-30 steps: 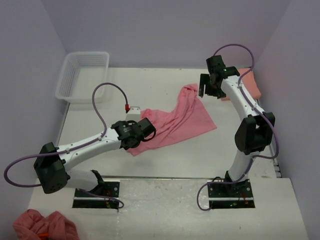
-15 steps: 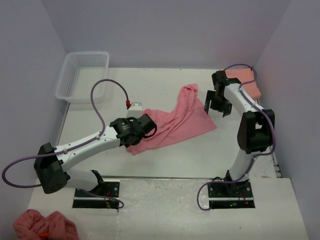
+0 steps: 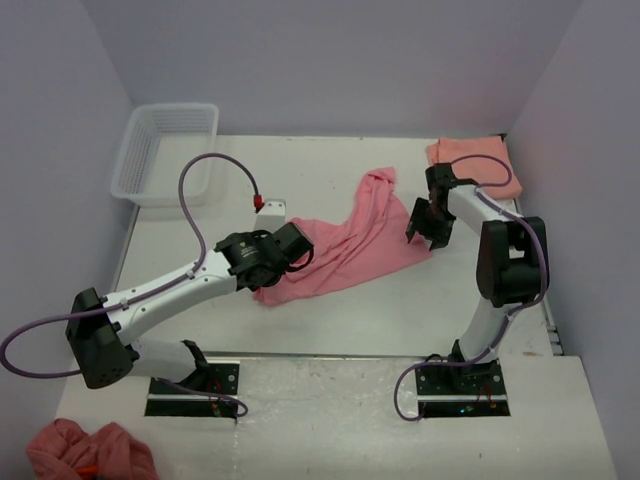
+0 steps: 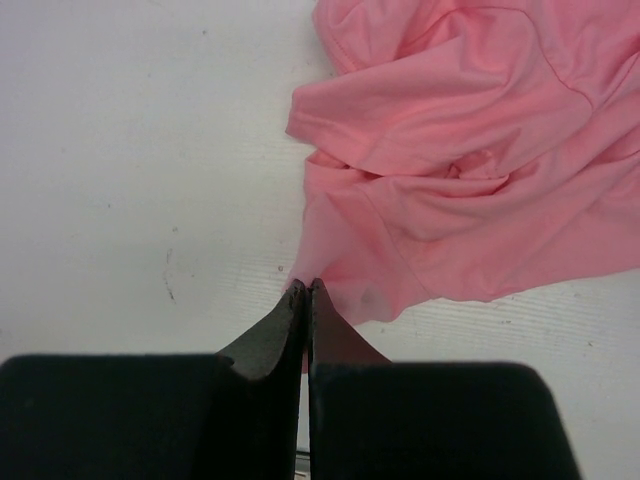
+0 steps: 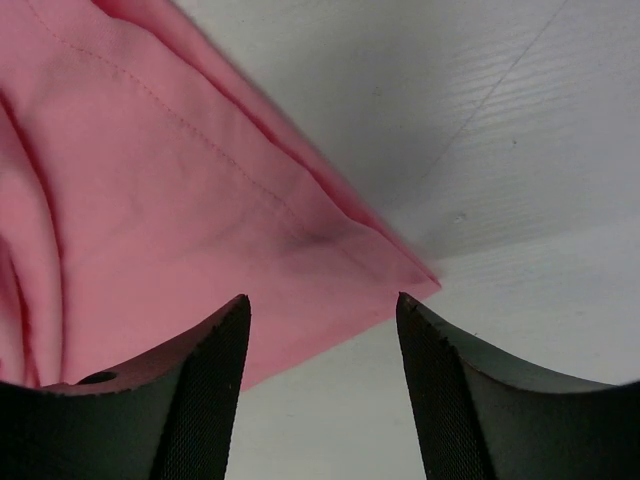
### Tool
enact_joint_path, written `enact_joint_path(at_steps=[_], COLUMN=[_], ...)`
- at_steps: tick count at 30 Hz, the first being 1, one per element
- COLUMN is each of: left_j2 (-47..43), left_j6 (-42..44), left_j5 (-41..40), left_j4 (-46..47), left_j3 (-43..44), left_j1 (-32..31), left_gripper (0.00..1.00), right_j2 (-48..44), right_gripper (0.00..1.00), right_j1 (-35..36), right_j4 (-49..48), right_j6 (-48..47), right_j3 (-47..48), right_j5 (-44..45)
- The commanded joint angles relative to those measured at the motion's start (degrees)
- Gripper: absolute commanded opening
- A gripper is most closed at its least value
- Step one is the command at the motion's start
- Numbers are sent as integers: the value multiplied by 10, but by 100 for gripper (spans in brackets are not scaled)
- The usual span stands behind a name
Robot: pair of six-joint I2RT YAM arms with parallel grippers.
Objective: Fold and stack the t-shirts
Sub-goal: Flatten out the tshirt
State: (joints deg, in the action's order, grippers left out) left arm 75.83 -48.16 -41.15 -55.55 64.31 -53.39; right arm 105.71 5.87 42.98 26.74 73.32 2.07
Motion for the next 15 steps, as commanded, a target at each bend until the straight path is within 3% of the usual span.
enact_joint_path(at_steps=[1,7,15], left_j2=[-21,-29,-36], left_j6=[12,13,24], left_j5=[-10,-8,-3], left_j4=[7,3,7], left_j3=[17,16,20], left_j1=[0,0,0], left_gripper=[0,0,0], right_j2=[-13,-19,-49], right_gripper=[61,53,58], right_j1=[-10,-21,-29], right_j4=[-54,-66,-52], right_j6=[35,49,82], right_j3=[-11,-42,-72], right_j5=[-50,-59,-22])
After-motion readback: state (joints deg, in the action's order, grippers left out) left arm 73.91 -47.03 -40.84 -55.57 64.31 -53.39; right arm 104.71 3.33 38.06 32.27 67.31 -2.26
